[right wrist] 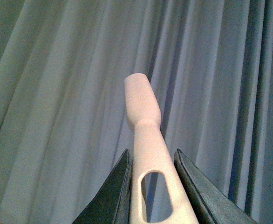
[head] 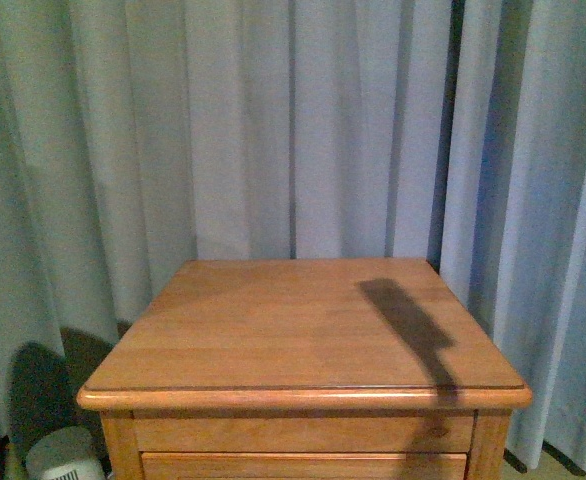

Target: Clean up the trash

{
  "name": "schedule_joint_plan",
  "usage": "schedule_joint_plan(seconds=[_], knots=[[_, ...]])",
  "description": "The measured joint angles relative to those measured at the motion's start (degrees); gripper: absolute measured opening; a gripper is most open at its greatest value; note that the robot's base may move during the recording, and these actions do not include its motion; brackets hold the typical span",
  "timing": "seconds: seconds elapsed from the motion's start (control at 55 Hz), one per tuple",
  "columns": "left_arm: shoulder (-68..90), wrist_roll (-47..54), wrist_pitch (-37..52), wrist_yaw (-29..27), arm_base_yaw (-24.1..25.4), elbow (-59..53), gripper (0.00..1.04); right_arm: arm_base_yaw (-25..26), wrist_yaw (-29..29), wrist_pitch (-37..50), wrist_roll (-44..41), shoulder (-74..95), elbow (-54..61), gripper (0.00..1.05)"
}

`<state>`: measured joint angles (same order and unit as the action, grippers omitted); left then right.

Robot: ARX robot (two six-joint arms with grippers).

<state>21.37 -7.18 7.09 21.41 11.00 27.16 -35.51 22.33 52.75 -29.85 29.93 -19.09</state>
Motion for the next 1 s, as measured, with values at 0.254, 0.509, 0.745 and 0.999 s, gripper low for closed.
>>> schedule_joint_plan(seconds=[0.254, 0.509, 0.745, 0.999], knots=[[0.0, 0.0, 0.0, 0.0, 0.0, 0.0, 0.29, 0.0, 0.0, 0.0, 0.0, 0.0, 0.0, 0.23], [0.0, 0.0, 0.0, 0.4, 0.0, 0.0, 0.29, 0.0, 0.5, 0.0, 0.0, -0.1, 0.0, 0.23], [-0.1, -0.1, 0.0, -0.4, -0.1, -0.1, 0.29, 0.0, 0.4, 0.0, 0.0, 0.0, 0.0, 0.23], [-0.3, -0.1, -0.1, -0.2, -0.1, -0.2, 0.29, -0.2, 0.2, -0.1, 0.0, 0.1, 0.0, 0.23]])
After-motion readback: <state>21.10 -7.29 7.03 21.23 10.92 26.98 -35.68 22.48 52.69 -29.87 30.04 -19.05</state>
